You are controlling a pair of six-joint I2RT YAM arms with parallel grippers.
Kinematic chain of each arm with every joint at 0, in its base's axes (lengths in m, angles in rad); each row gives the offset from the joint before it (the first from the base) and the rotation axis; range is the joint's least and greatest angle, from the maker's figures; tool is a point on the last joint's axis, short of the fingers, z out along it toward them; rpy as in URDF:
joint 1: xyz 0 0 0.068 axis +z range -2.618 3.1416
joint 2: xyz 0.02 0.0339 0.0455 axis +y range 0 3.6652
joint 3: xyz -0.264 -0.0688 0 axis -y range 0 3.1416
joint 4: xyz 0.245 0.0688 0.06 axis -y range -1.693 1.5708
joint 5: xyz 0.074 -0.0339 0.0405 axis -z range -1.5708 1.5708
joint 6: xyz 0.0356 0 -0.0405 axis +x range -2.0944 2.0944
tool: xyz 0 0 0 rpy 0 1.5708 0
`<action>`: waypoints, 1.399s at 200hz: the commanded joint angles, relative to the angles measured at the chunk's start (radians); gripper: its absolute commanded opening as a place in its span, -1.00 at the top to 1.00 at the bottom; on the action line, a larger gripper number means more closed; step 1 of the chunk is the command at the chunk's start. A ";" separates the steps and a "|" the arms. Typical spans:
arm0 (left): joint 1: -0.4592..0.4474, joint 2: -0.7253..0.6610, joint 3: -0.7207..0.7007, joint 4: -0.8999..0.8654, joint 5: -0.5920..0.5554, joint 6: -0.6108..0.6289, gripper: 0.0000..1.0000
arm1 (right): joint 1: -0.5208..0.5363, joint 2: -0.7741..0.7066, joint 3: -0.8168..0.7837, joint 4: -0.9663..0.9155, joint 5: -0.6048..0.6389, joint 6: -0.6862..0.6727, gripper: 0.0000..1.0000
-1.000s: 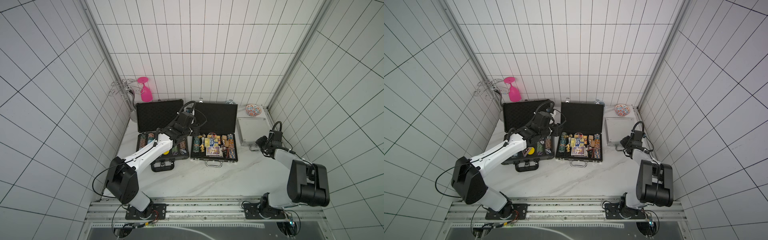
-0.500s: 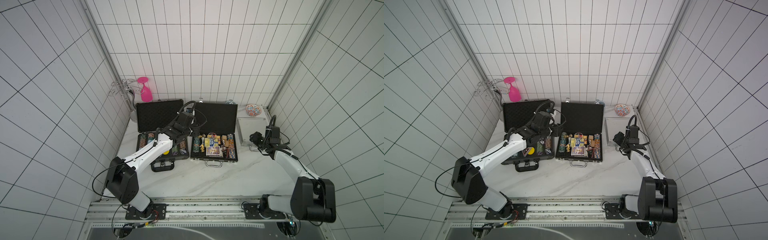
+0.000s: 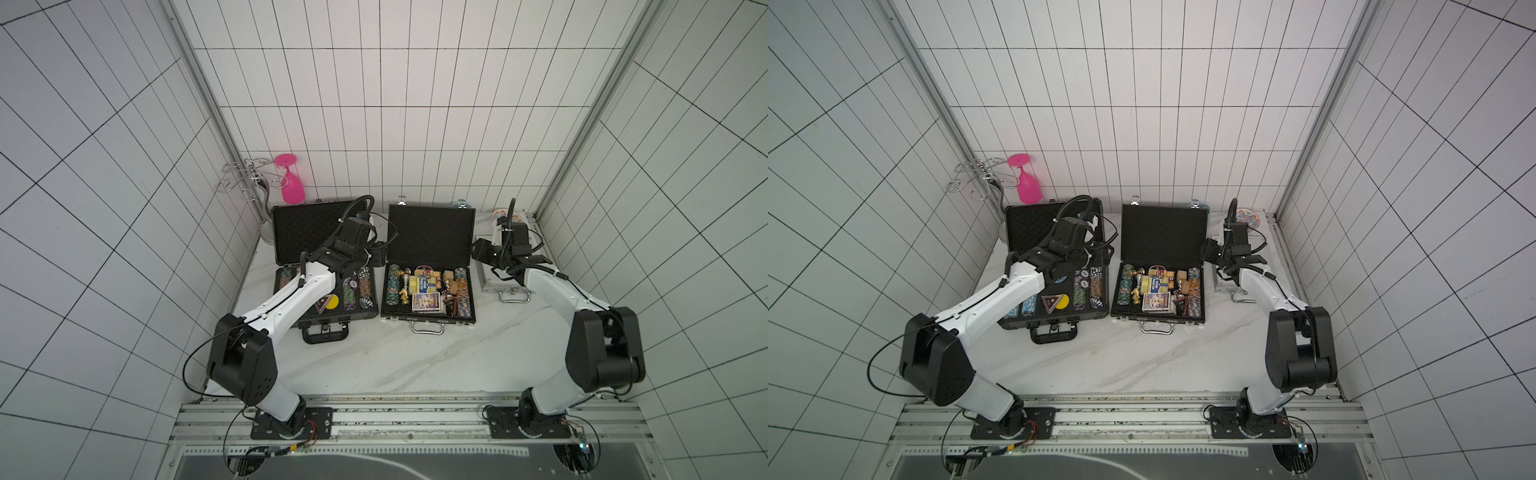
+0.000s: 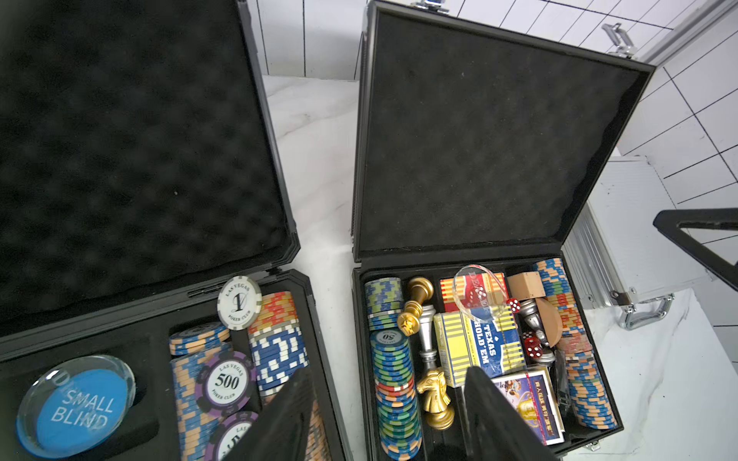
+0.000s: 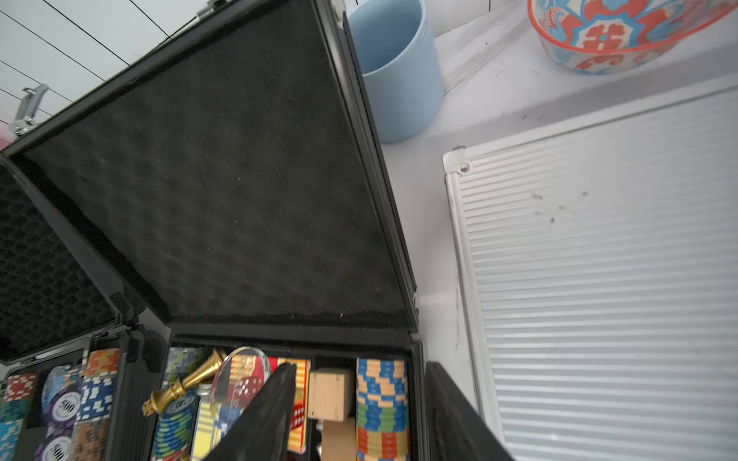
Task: Close the poker set cases
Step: Move the poker set case to the center of the board, then close the lid of the poker set case.
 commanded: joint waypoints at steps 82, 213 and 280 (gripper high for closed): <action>0.017 0.002 0.006 -0.066 0.012 0.027 -0.23 | -0.054 0.212 0.311 0.052 -0.121 -0.173 -0.05; 0.017 0.056 0.023 -0.020 0.052 0.007 -0.20 | -0.104 0.364 0.445 0.080 -0.315 -0.198 0.00; 0.017 0.068 0.037 -0.023 0.036 0.016 -0.20 | -0.109 0.406 0.464 0.106 -0.456 -0.217 -0.22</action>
